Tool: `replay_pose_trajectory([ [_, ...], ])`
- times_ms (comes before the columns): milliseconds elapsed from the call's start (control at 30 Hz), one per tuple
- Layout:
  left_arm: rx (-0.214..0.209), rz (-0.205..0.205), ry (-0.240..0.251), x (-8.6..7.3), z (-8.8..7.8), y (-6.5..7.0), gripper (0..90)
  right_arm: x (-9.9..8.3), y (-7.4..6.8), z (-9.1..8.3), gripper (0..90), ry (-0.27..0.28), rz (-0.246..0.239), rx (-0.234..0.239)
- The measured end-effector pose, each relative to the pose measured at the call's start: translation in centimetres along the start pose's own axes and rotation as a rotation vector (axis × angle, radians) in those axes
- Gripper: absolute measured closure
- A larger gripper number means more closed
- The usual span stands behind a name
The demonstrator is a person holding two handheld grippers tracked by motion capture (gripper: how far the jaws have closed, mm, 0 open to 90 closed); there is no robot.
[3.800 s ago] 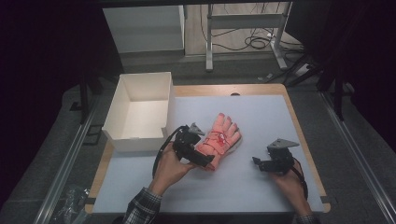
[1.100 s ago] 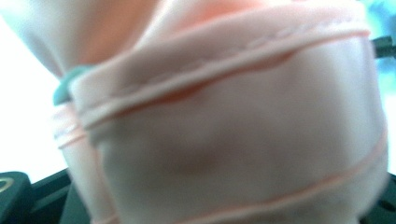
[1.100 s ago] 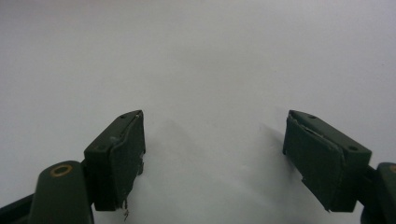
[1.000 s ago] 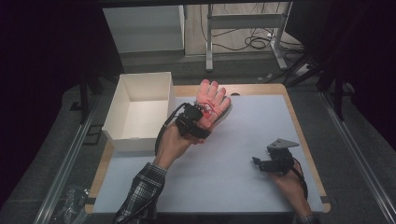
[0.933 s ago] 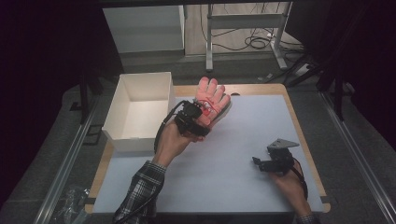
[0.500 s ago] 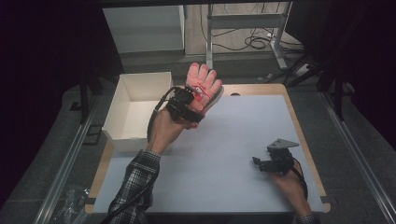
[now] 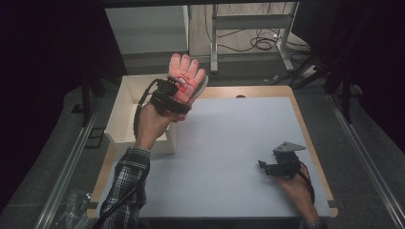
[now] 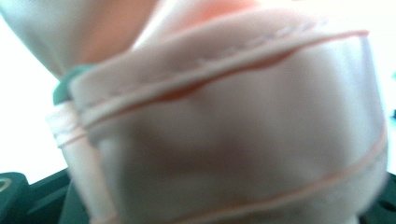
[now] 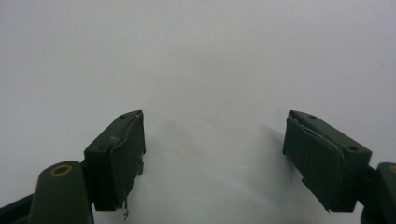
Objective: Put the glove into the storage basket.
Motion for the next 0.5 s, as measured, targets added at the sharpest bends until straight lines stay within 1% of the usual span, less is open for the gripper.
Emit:
replay_pose_trajectory([
  [200,0.043,-0.039,0.004,-1.0,-0.9,-2.6,40.7,0.0,0.0,0.0,21.2,0.0,0.0,0.0],
  [267,0.057,-0.056,0.005,-1.5,-1.2,-3.5,40.6,0.0,0.0,0.0,21.1,0.0,0.0,-0.001],
  [333,0.073,-0.083,0.01,-2.1,-1.5,-4.6,40.6,0.0,0.0,0.0,21.1,0.0,-0.001,-0.001],
  [500,0.1,-0.121,0.006,-3.3,-1.6,-6.5,40.5,0.0,0.0,0.0,21.2,0.0,0.0,0.0],
])
Point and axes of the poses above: each handheld gripper's, and its own axes: z roughly forward along the jaws, x roughly out of its top, y roughly to its right, the point moved 10 cm from there along z, roughly forward along the jaws, and after that the axes turned 8 degrees about y, right-handed, at the moved point
